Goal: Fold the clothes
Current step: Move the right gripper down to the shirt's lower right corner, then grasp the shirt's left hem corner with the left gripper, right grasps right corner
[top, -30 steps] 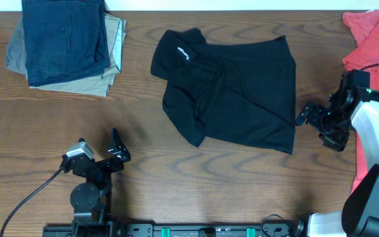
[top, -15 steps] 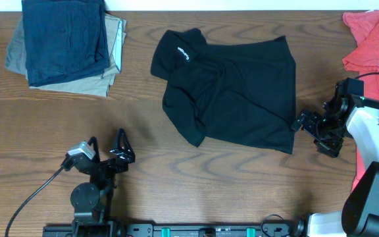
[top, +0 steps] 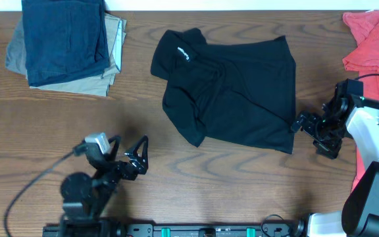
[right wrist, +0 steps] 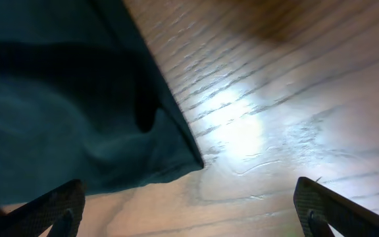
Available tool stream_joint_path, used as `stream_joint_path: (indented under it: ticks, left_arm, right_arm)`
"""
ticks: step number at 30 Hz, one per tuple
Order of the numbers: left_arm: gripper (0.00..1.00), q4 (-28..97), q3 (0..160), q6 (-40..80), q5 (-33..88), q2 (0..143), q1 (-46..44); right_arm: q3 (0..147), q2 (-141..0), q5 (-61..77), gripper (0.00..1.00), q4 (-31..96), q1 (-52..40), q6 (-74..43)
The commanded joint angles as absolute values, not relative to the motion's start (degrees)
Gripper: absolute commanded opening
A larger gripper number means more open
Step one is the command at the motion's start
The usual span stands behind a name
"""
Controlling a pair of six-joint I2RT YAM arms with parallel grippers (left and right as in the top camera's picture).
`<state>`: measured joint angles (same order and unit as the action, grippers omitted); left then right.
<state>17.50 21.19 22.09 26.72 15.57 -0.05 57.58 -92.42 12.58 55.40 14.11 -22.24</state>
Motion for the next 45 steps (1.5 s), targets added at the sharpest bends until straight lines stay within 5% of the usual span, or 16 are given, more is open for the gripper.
stream_joint_path:
  ticks: [1,6,12,21,39,43,45]
  left_arm:
    - [0.98,24.1,33.8,10.0,29.4,25.6,-0.6]
    - [0.98,43.1,54.0,2.1,28.2,45.8,-5.2]
    - [0.98,58.1,71.7,2.2,13.0,67.0,-19.4]
    - [0.98,50.0,73.4,2.2,8.1,85.6,-32.0]
    - [0.99,40.0,73.4,7.6,8.3,107.6,-33.2]
    - [0.46,38.5,73.4,7.6,8.3,107.6,-33.2]
    - [0.42,38.2,73.4,7.6,8.0,107.6,-33.2]
  right_arm:
    - [57.5,-92.2,17.3,0.99,55.2,12.7,-19.0]
    - [57.5,-92.2,18.5,0.99,55.3,12.7,-18.9]
    - [57.5,-92.2,18.5,0.99,55.7,12.7,-18.1]
    - [57.4,-92.2,18.5,0.99,56.6,12.7,-14.1]
    - [57.4,-92.2,18.4,0.98,57.1,12.7,-13.0]
    - [57.4,-92.2,18.4,0.98,57.5,12.7,-13.0]
    - [57.4,-92.2,18.4,0.98,57.6,12.7,-13.0]
